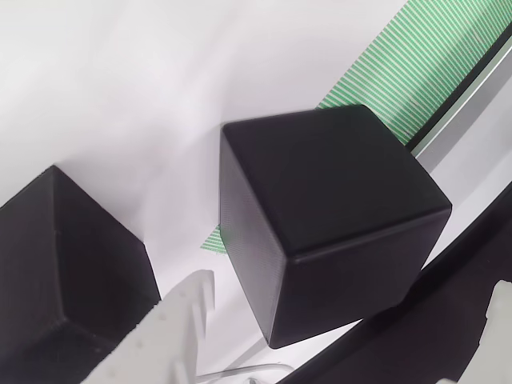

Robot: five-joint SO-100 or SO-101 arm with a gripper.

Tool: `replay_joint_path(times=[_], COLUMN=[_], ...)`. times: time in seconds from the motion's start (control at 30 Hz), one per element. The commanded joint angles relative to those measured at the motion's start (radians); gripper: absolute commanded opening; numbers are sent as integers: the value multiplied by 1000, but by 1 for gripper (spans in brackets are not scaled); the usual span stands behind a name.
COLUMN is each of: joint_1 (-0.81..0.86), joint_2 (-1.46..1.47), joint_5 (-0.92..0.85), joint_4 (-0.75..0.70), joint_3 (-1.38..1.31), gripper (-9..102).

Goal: Stack 3 Blocks on the chosen place.

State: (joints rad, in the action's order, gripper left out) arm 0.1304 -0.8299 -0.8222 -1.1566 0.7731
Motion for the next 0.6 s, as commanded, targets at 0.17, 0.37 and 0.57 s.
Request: replay_joint_path(times=[0.17, 0.37, 0.57], joint_1=[-18, -23, -25], joint_2=[32, 61, 100], joint_5=[12, 32, 43], joint_4=[-34, -52, -67], joint_3=[-87, -138, -193], gripper=[43, 43, 43])
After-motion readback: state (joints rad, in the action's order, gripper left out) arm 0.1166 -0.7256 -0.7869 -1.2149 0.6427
